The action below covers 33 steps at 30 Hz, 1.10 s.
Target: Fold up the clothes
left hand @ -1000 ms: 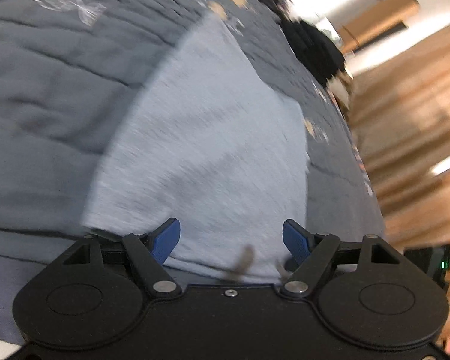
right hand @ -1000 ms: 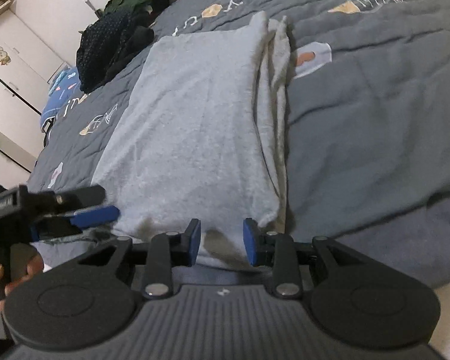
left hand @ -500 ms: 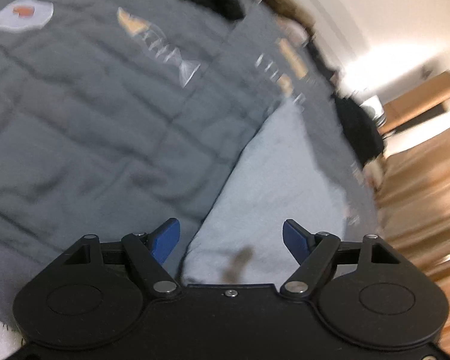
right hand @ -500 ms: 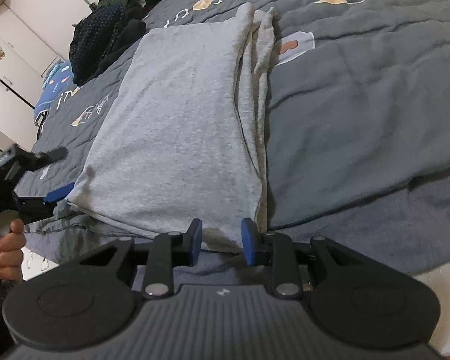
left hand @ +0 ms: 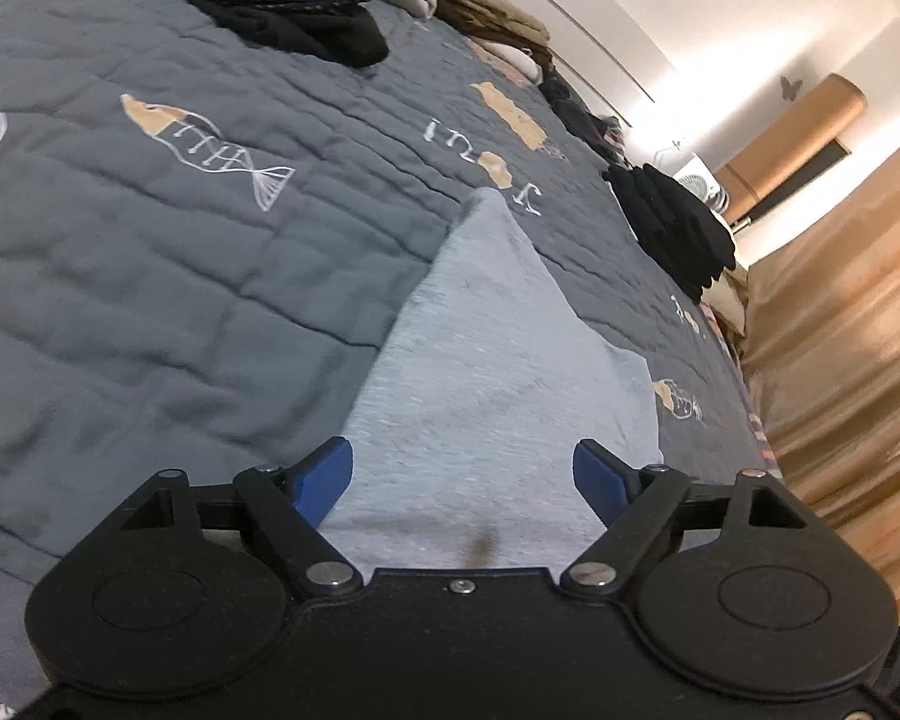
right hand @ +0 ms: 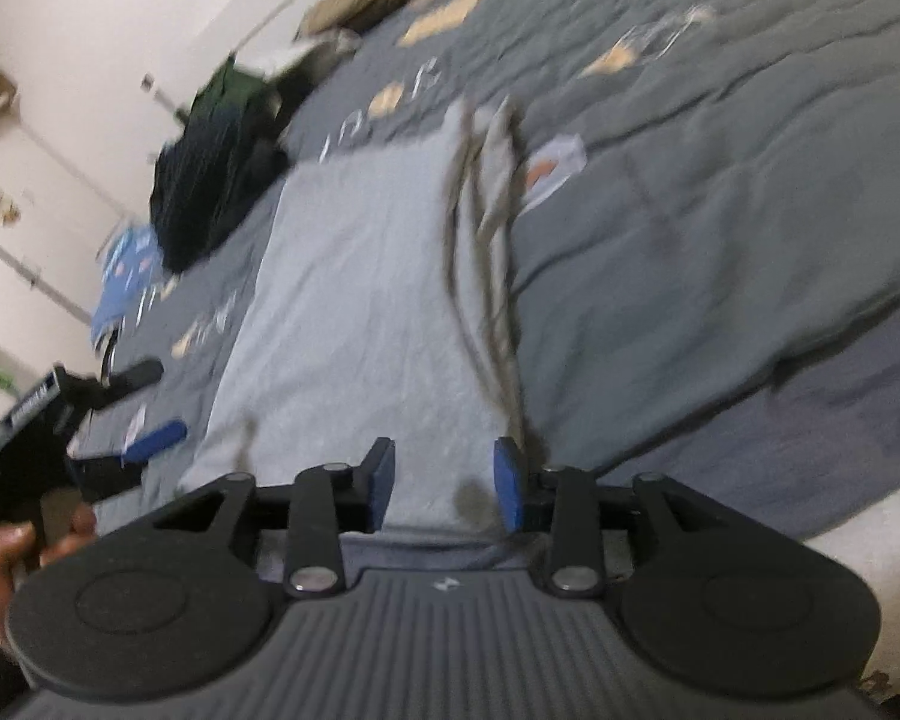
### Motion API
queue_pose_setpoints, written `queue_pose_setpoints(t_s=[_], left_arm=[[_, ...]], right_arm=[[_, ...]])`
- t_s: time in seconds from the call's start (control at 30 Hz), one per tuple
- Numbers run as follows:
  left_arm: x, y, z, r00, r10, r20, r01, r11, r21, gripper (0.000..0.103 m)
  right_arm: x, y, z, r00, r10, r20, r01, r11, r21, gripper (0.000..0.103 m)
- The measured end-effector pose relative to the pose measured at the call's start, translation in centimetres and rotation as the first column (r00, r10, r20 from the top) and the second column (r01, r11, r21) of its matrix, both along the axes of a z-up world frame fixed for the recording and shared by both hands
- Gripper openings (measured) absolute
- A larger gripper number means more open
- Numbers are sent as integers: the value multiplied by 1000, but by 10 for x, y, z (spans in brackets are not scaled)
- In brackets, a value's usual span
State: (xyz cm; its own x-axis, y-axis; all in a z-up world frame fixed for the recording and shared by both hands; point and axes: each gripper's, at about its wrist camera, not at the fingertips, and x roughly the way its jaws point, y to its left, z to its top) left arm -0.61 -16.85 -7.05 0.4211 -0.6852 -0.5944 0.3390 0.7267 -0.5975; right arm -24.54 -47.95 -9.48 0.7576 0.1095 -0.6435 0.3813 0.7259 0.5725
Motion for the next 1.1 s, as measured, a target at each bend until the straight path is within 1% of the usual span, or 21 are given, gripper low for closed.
queue_pose_setpoints(t_s=[0.1, 0.27, 0.47, 0.57, 0.73, 0.87, 0.97, 1.1], left_arm=[[-4, -6, 0, 1000, -6, 10, 6, 1000, 19, 80], [-7, -10, 0, 1000, -3, 19, 2, 999, 34, 80], [-15, -17, 3, 999, -16, 36, 14, 998, 57, 80], [-26, -22, 4, 998, -29, 48, 26, 997, 68, 80], [-57, -29, 12, 991, -51, 122, 37, 993, 113, 81], [-77, -34, 16, 983, -78, 166, 53, 987, 151, 81], [-87, -38, 15, 975, -100, 196, 58, 975, 213, 81], [-94, -41, 13, 972, -112, 208, 50, 958, 284, 81]], right_arm=[[-11, -7, 1, 999, -40, 16, 40, 999, 3, 37], [-24, -18, -2, 995, -99, 14, 99, 995, -6, 38], [-36, -14, 1, 994, -104, 36, 104, 995, -4, 38], [-40, -7, 4, 995, -96, 34, 97, 995, -15, 38], [-47, 2, 12, 995, -82, 55, 84, 996, -42, 38], [-51, 8, 17, 995, -71, 64, 75, 996, -57, 38], [-50, 10, 21, 996, -67, 60, 72, 995, -75, 38], [-46, 17, 30, 997, -63, 49, 69, 990, -125, 38]])
